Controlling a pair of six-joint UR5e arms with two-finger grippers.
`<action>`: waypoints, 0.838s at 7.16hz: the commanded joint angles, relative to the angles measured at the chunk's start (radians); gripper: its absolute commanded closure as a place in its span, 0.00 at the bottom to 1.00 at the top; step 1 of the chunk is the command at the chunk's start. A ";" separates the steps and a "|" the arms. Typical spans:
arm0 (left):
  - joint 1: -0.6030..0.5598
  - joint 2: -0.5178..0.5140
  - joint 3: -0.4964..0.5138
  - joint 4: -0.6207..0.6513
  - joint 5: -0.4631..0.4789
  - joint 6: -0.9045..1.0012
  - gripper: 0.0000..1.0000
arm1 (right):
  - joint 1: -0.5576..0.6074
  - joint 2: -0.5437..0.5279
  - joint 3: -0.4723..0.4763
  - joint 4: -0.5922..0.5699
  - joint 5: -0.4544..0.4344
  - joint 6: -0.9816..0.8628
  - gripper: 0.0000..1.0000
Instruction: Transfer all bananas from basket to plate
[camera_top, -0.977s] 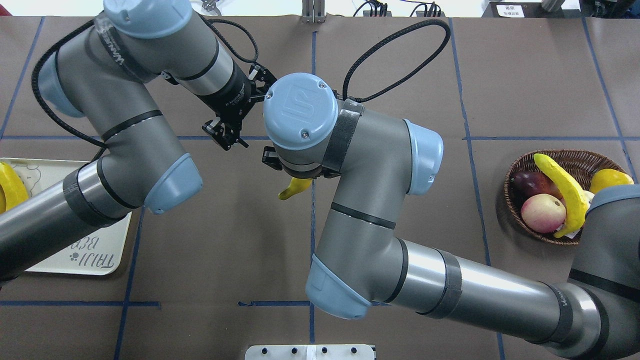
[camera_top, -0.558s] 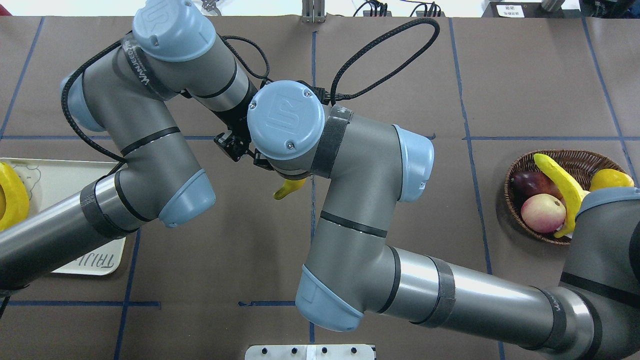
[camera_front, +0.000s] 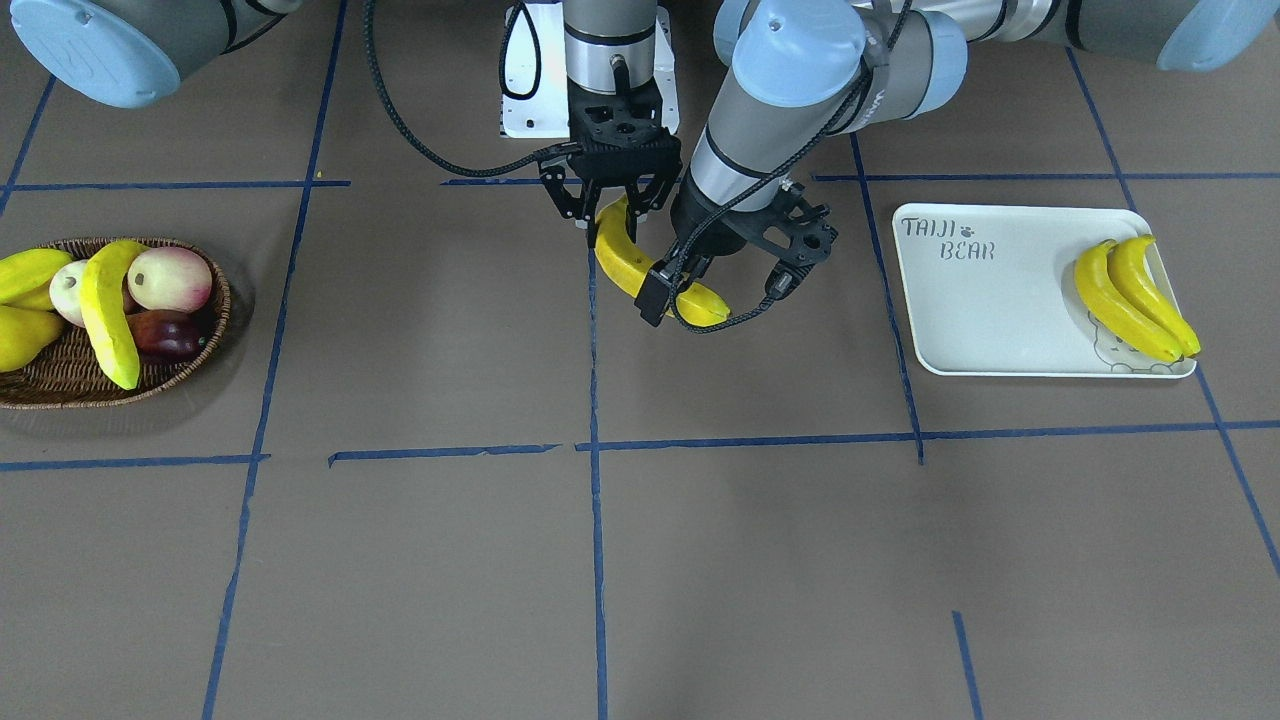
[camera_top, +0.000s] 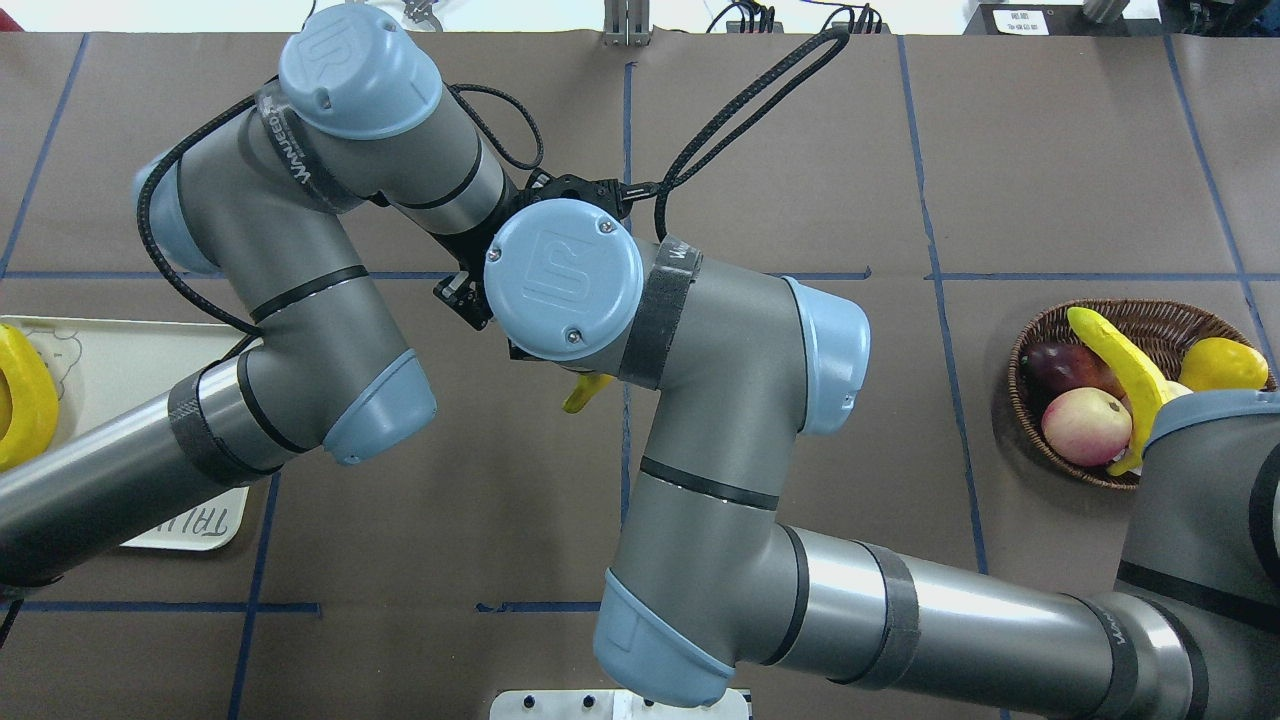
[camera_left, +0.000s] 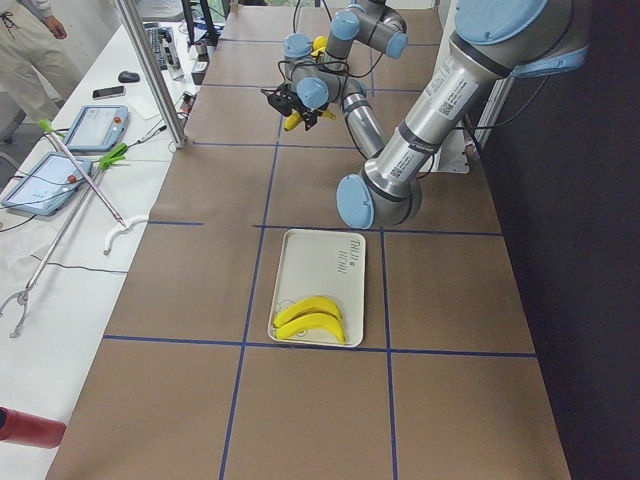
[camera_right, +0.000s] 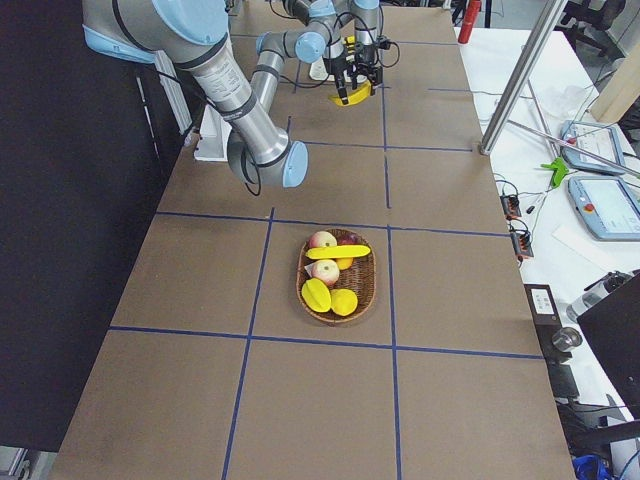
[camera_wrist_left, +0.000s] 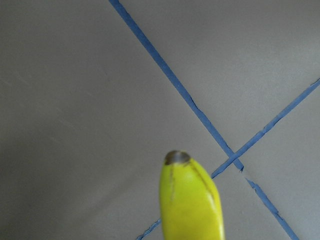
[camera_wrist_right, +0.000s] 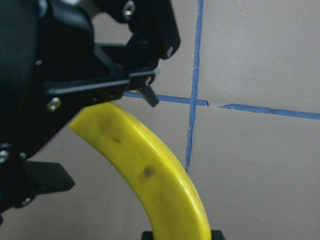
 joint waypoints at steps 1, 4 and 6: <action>-0.001 0.001 0.004 0.001 -0.001 -0.001 0.65 | -0.006 -0.002 0.005 -0.008 -0.006 -0.022 0.99; -0.003 0.001 0.003 -0.001 -0.002 0.002 1.00 | -0.007 -0.002 0.007 -0.011 -0.008 -0.023 0.47; -0.006 0.002 0.001 -0.001 -0.001 0.002 1.00 | -0.008 -0.034 0.080 -0.028 -0.002 -0.023 0.00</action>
